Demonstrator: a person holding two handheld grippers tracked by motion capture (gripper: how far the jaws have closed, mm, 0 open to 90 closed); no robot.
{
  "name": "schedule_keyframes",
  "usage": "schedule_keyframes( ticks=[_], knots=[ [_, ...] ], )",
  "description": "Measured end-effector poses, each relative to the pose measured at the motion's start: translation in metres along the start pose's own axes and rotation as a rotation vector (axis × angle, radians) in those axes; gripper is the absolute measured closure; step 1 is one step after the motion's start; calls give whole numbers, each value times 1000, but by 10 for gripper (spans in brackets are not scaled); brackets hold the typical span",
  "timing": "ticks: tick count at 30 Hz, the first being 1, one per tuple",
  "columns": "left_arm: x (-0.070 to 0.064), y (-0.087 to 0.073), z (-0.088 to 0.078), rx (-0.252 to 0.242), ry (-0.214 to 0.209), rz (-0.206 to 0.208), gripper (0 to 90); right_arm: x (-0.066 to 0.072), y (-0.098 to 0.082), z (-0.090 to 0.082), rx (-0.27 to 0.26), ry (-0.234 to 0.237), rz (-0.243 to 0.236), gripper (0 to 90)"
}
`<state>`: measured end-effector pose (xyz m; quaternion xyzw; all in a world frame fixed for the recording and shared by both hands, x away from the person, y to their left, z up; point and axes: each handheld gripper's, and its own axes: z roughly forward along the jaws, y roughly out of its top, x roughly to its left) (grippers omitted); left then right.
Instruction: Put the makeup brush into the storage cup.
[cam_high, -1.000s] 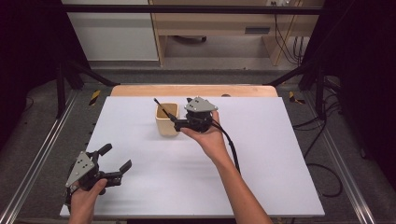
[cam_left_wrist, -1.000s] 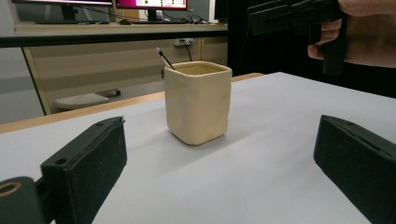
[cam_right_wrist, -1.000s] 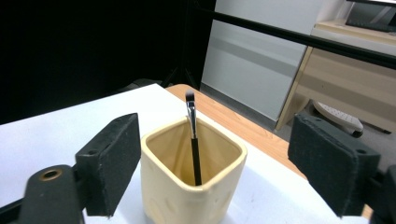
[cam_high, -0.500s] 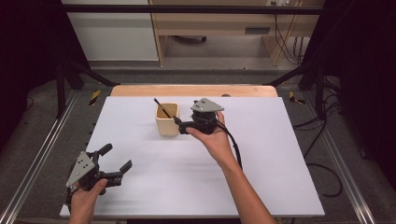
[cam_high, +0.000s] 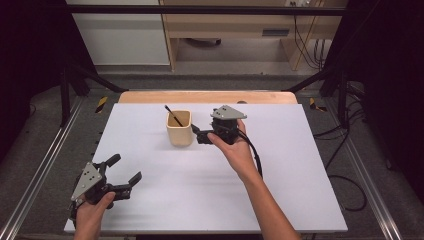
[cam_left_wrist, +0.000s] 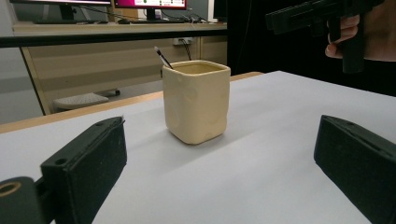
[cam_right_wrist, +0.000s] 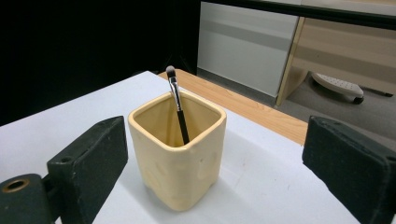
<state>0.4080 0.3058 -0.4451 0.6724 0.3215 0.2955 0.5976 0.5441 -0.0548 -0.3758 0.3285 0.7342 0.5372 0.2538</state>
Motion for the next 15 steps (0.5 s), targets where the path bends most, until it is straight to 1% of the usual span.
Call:
schedule_keyframes(
  ticks=[1,2,4,11,12,14,15],
  knots=[
    [0,0,0,0,0,0,23,0,0,0,-1,-1,18,71],
    [0,0,0,0,0,0,22,-1,0,-2,3,-1,13,71],
    [0,0,0,0,0,0,22,-2,0,-3,6,-4,18,71],
    [0,0,0,0,0,1,22,-8,-2,-12,3,-8,14,71],
    [0,0,0,-1,0,0,22,-8,-2,-13,3,-12,20,71],
    [0,0,0,-2,0,0,22,-9,-2,-14,-1,-10,17,71],
    [0,0,0,-1,0,0,22,-12,-2,-18,-6,-14,27,71]
  ],
)
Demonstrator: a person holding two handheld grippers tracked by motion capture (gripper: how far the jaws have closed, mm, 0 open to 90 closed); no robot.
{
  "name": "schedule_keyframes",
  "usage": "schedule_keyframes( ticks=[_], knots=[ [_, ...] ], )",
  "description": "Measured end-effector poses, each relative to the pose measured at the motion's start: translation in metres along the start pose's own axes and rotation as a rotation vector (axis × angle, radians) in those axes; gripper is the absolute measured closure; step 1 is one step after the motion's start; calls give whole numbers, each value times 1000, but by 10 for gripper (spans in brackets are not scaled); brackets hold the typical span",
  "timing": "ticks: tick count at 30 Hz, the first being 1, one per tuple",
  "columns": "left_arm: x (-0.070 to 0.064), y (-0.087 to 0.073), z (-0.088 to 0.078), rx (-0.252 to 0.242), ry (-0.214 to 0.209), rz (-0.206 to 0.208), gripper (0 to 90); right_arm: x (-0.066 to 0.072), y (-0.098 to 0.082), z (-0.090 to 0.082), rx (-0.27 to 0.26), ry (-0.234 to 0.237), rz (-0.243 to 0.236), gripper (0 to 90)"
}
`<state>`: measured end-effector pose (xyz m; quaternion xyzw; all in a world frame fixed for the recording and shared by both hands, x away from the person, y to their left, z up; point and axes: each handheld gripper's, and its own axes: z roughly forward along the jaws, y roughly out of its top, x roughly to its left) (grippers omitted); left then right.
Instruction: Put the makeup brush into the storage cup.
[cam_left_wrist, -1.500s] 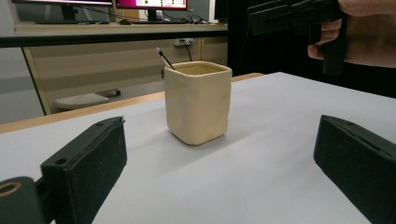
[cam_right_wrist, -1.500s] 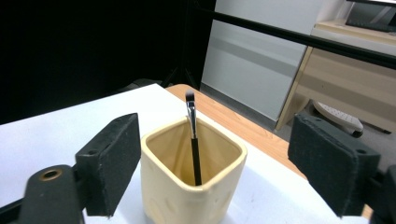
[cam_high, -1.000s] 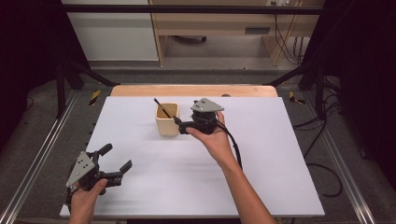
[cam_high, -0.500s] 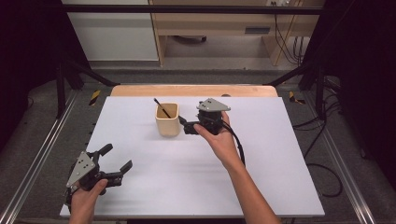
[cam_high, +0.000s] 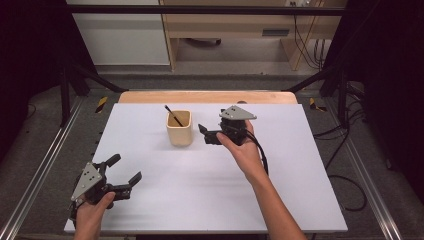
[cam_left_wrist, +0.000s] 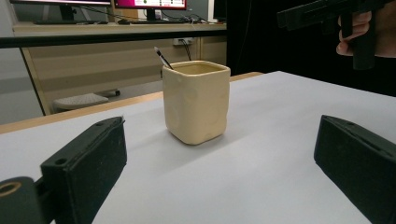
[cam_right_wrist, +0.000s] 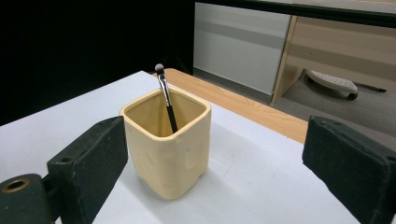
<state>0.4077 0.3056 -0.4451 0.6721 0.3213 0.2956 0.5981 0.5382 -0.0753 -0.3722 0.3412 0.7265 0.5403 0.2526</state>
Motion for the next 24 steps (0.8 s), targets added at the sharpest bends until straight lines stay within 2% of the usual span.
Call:
schedule_keyframes(
  ticks=[24],
  knots=[
    [-1,0,0,-2,-8,3,19,-23,-11,-40,-33,-46,21,67]
  ],
)
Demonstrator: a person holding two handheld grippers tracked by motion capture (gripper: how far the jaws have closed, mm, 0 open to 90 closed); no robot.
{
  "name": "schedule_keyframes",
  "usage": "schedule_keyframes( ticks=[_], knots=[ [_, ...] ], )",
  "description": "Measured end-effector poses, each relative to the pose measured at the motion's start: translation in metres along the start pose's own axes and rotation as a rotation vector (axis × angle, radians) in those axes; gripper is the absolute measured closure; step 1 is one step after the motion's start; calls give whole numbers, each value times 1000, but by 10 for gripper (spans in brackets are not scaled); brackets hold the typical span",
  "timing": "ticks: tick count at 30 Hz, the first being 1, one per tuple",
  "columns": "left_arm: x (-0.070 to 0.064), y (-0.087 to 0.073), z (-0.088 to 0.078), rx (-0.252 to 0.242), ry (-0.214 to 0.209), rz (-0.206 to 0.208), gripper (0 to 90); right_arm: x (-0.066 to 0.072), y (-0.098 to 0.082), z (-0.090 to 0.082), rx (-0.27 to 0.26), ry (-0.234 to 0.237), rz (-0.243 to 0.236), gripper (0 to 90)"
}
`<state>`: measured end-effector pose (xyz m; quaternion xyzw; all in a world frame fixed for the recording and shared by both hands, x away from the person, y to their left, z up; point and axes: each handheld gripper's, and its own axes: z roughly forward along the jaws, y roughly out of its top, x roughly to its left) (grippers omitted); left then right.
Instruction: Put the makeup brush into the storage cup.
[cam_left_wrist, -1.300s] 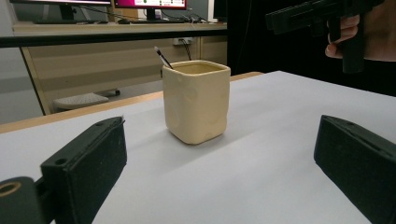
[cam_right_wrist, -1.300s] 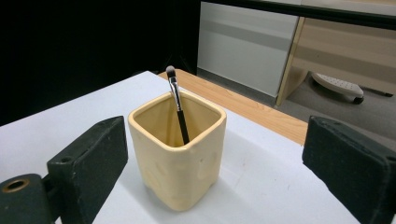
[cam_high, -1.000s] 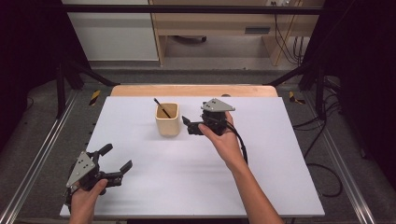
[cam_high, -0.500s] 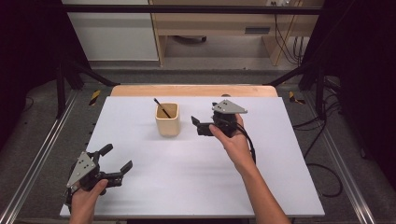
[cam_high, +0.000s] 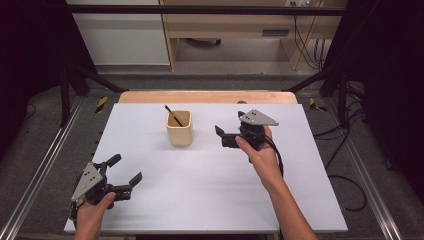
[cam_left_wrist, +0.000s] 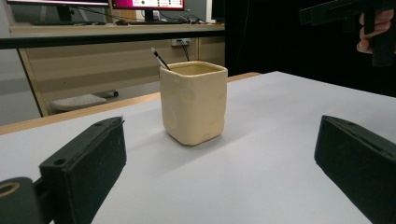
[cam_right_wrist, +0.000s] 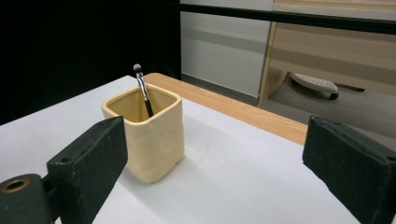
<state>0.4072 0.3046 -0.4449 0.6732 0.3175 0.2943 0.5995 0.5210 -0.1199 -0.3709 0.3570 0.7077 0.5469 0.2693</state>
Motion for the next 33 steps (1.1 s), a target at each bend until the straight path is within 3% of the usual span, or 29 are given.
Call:
schedule_keyframes(
  ticks=[33],
  knots=[
    [0,1,-1,-10,-4,8,11,-18,-14,-37,-29,-38,13,50]
  ],
)
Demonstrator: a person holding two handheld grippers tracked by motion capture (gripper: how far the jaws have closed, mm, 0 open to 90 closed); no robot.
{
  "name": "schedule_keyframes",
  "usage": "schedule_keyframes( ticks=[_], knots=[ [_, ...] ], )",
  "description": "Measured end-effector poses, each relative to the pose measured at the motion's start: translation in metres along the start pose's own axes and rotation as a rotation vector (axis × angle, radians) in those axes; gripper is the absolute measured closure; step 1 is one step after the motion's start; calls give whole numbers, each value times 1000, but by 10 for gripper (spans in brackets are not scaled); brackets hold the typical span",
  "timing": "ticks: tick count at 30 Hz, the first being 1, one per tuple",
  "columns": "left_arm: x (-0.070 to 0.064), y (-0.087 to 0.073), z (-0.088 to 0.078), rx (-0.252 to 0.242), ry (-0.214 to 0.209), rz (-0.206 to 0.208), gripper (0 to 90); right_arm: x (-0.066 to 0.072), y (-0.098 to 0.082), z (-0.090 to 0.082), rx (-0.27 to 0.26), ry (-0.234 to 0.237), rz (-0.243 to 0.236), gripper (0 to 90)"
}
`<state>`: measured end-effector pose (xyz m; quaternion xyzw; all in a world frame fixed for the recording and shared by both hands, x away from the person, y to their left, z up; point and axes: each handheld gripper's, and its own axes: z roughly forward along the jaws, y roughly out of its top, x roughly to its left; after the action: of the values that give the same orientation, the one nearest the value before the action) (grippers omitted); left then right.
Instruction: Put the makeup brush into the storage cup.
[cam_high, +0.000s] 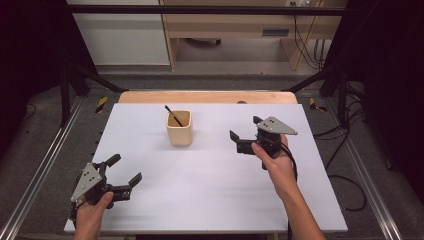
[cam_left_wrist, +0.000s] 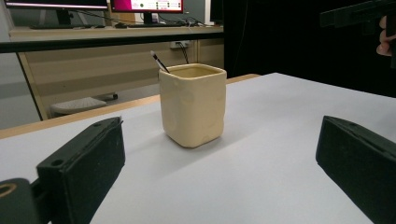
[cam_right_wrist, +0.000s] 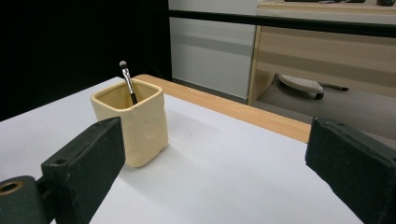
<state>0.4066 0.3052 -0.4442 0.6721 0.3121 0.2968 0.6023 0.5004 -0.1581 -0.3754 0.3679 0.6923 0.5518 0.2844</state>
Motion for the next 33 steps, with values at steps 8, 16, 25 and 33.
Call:
schedule_keyframes(
  ticks=[8,16,25,33],
  knots=[
    [0,0,-1,-8,3,-2,10,-6,-4,-11,-2,-15,4,51],
    [0,1,-1,-5,0,4,10,-11,-7,-23,-7,-24,-3,51],
    [0,0,-1,-5,-1,4,10,-18,-13,-35,-12,-43,4,53],
    [-1,0,0,-5,-3,5,10,-20,-21,-44,-10,-53,3,55]
  ],
)
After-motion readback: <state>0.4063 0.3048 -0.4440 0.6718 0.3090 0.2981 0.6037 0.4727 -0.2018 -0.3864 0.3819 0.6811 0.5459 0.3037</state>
